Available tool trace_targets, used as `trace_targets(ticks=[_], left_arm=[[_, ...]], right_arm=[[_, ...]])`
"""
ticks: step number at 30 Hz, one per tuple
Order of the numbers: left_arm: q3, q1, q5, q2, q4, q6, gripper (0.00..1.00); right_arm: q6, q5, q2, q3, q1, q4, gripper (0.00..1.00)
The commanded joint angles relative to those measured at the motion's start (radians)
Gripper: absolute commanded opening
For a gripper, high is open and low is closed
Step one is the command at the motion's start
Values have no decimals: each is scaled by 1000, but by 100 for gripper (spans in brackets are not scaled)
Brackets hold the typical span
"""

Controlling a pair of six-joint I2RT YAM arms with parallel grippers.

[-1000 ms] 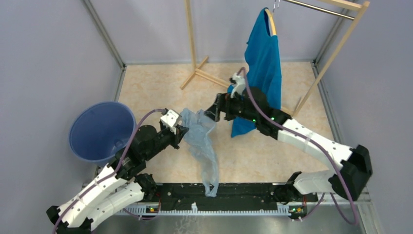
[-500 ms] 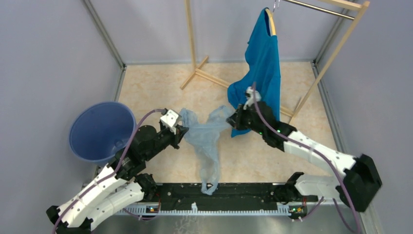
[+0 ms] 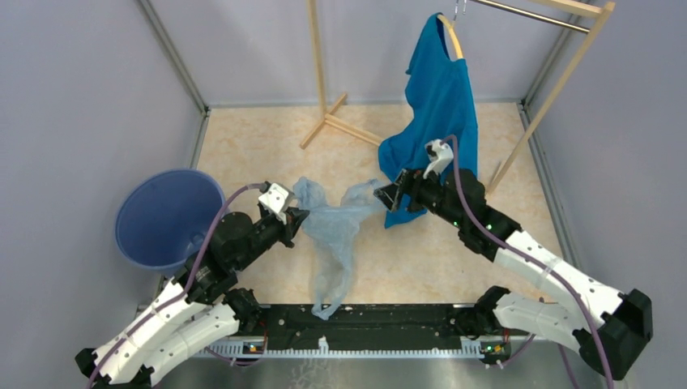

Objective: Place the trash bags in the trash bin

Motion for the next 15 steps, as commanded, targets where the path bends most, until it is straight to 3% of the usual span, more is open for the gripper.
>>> trace_targets(ticks=[1,9,13,15], left_arm=[[-10,1,12,-12,41,8,0],[-10,1,13,-24,39,2,0],[-10,1,12,-23,38,2,0],[-10,2,12,-15,42,6,0]], right_arm=[[-124,-97,149,201,-6,-107,91],[-266,-6,462,456,-6,-351,94],[-290,-129,473,406,-6,-304,89],[-276,-141,449,355,-6,-237,73]])
